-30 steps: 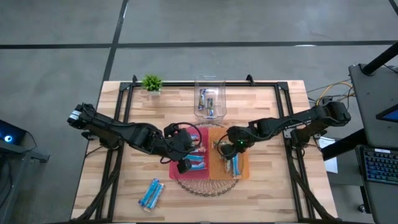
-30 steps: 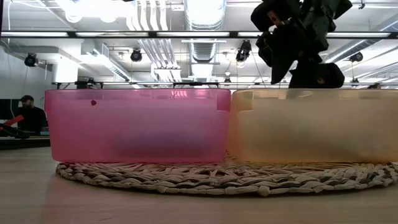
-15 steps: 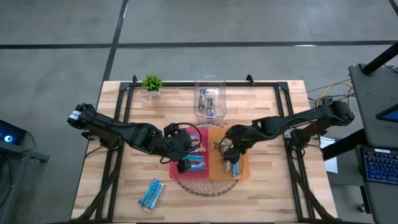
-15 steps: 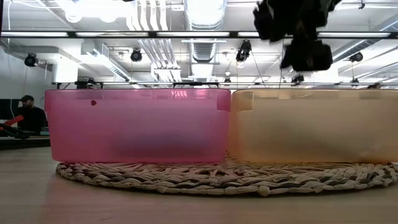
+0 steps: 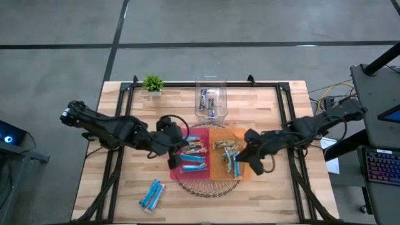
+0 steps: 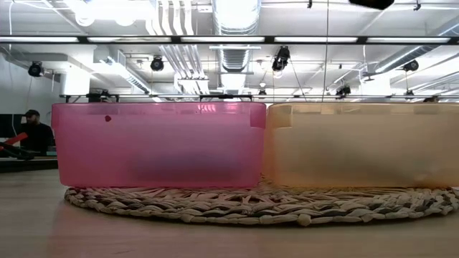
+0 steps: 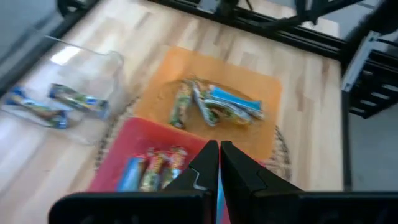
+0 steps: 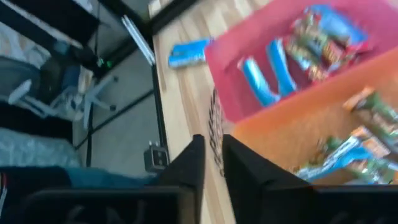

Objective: Pick and place Granola Bars by type
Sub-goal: Put the blue granola bar into the transparent bin

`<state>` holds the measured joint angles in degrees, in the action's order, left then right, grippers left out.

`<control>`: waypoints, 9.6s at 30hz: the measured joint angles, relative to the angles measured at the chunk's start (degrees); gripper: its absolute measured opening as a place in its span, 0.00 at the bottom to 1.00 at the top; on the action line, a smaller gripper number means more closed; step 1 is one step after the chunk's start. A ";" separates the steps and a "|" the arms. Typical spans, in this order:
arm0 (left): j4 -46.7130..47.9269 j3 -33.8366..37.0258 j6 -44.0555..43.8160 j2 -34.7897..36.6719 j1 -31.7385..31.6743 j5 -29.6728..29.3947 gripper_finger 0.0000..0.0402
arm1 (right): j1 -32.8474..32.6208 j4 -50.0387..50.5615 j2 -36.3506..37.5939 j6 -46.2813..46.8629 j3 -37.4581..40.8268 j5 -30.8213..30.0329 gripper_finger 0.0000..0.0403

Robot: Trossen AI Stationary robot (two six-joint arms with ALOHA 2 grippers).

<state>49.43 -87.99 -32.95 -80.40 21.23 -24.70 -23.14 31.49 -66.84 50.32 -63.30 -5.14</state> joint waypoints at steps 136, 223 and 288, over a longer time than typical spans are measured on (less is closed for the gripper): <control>-33.83 38.65 -57.72 7.13 17.86 44.34 0.62 | -1.20 7.16 2.94 5.10 6.11 -11.53 0.02; -9.90 33.86 -70.18 -10.78 23.56 31.20 0.55 | -1.22 7.23 2.94 6.72 6.35 -11.61 0.02; -11.63 37.58 -66.15 -9.57 23.52 25.67 0.55 | -1.22 7.27 2.92 9.28 6.78 -11.68 0.02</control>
<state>37.80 -50.41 -99.10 -89.97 44.75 0.97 -24.36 38.76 -63.92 59.59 -56.52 -16.82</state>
